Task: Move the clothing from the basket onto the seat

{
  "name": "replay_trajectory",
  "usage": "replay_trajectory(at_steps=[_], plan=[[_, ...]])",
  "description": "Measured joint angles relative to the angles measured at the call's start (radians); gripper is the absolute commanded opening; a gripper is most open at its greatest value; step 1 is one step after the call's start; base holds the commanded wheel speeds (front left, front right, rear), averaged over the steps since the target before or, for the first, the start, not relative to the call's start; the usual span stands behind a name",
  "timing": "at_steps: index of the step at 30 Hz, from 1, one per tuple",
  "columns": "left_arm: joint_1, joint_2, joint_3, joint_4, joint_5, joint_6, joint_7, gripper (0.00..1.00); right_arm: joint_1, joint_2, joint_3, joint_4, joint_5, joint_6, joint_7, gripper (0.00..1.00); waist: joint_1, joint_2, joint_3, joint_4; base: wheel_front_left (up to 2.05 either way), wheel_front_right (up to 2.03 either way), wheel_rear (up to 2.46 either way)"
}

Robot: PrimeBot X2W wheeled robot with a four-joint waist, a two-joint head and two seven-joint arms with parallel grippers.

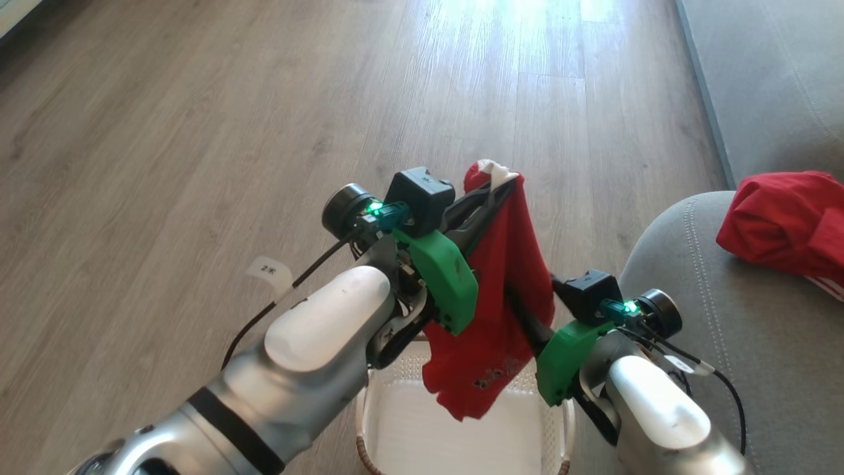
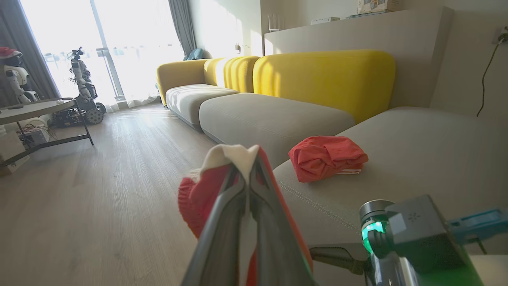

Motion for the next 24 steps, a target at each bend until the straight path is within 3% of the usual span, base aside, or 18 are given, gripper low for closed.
replay_trajectory(at_steps=[3, 9, 13, 14, 15, 24], plan=[[0.006, 0.011, 0.0, -0.01, -0.013, 0.006, 0.003, 0.0, -0.002, 0.0, 0.017, 0.006, 0.024, 0.0, 0.0, 0.0, 0.0, 0.0, 0.004, 0.002, 0.0, 0.0, 0.0], [0.03, 0.026, 0.007, -0.013, -0.031, 0.029, -0.004, 0.0, -0.005, 0.0, 0.014, -0.007, 0.038, 0.0, 0.0, 0.0, 0.0, 0.0, 0.013, -0.014, 0.0, 0.0, 0.0], [0.061, 0.041, 0.01, 0.005, -0.036, 0.036, -0.022, 0.52, -0.014, -0.003, -0.017, -0.036, 0.033, 0.0, 0.0, 0.0, 0.0, 0.0, 0.019, -0.036, 0.0, 0.0, 0.0], [0.068, 0.044, 0.01, 0.011, -0.039, 0.036, -0.025, 0.88, -0.016, -0.007, -0.025, -0.046, 0.03, 0.0, 0.0, 0.0, 0.0, 0.0, 0.021, -0.043, 0.0, 0.0, 0.0], [0.074, 0.045, 0.011, 0.014, -0.042, 0.037, -0.033, 1.0, -0.016, -0.01, -0.036, -0.056, 0.025, 0.0, 0.0, 0.0, 0.0, 0.0, 0.022, -0.05, 0.0, 0.0, 0.0], [0.12, 0.048, 0.014, 0.05, -0.05, 0.045, -0.098, 1.0, -0.013, -0.039, -0.189, -0.119, -0.032, 0.0, 0.0, 0.0, 0.0, 0.0, 0.035, -0.112, 0.0, 0.0, 0.0]])
